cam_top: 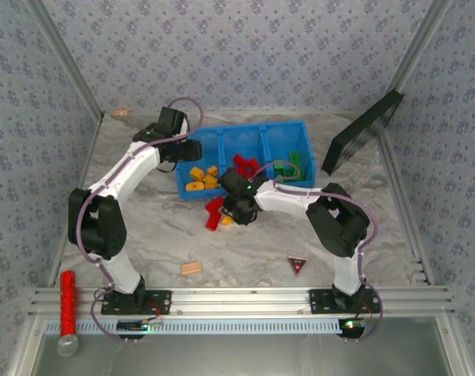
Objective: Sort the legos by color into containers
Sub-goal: Pick up the lego from the center of the table.
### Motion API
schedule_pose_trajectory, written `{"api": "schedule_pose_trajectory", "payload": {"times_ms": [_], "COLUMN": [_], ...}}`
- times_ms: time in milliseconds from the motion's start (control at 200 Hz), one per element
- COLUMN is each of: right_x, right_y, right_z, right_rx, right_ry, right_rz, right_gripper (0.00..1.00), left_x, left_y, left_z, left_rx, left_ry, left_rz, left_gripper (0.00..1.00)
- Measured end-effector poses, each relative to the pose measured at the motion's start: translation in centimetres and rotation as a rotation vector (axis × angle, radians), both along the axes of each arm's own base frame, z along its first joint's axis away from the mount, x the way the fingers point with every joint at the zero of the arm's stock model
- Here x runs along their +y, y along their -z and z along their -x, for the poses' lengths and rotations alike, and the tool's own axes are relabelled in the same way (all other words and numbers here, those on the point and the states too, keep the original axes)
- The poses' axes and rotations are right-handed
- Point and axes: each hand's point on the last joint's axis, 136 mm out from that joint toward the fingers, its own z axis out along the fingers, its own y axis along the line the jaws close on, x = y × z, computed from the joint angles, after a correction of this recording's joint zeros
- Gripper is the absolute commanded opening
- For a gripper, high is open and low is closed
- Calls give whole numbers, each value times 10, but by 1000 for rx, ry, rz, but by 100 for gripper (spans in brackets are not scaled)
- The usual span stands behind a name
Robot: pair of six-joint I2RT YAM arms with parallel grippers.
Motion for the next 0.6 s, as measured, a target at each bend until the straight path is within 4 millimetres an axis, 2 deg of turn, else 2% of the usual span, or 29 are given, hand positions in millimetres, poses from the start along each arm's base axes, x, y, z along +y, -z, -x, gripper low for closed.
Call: {"api": "schedule_pose_trajectory", "payload": {"times_ms": [225, 385, 510, 600], "right_x": [0, -12, -25, -26], "right_y": [-1, -2, -6, -19], "right_z": [4, 14, 25, 23], "right_rx": [-13, -3, 7, -25], "right_ry": [-38, -104, -195, -278], "right_rz": [-14, 32, 100, 132], "right_gripper": [16, 14, 13, 13], "left_x": [2, 7, 10, 12], "left_y": [1, 0, -7, -20], "left_z": [6, 13, 23, 33], "left_rx": [27, 50, 57, 42], "left_ry": [5, 10, 28, 40], "left_rz": [-7, -18, -26, -23], "left_gripper": [56, 56, 56, 57]}}
